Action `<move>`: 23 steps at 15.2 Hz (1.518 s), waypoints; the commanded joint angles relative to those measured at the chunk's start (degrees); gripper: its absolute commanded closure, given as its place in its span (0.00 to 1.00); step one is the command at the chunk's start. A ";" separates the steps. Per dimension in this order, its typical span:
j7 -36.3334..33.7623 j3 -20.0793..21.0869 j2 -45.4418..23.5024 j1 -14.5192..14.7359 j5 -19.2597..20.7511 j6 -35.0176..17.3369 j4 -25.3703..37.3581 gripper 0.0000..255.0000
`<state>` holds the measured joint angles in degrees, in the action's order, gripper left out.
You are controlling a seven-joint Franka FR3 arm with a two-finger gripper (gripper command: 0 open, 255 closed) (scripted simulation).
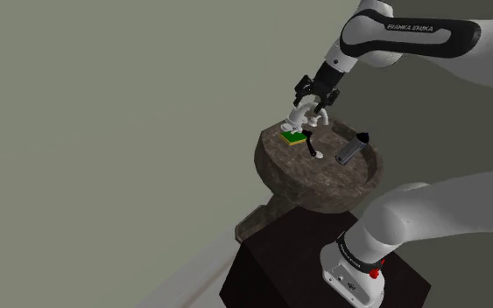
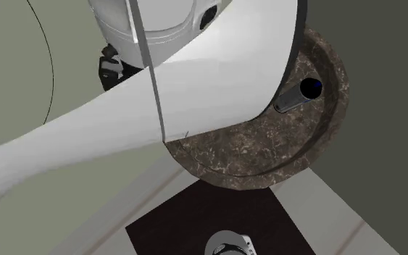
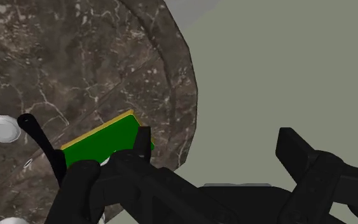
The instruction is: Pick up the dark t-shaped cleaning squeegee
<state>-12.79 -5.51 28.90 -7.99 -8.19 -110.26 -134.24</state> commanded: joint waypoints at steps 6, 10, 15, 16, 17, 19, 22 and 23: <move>-0.93 -5.35 -10.13 -3.48 -3.26 -6.91 0.99 0.00; -0.73 -8.44 -16.08 -5.21 -6.16 -10.26 1.91 0.00; 0.29 -12.06 -23.78 -7.33 -11.06 -13.79 3.41 0.00; 0.60 -12.70 -25.36 -7.79 -12.21 -14.39 3.75 0.00; 0.93 -13.32 -26.95 -8.26 -13.43 -14.96 4.10 0.00; 1.66 -13.75 -28.72 -8.67 -14.84 -16.03 4.12 0.00; 3.03 -13.68 -30.22 -8.63 -16.12 -17.94 3.35 0.00; 3.51 -13.65 -30.74 -8.62 -16.57 -18.56 3.12 0.00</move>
<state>-9.75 -19.18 -1.22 -16.61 -24.24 -128.18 -130.99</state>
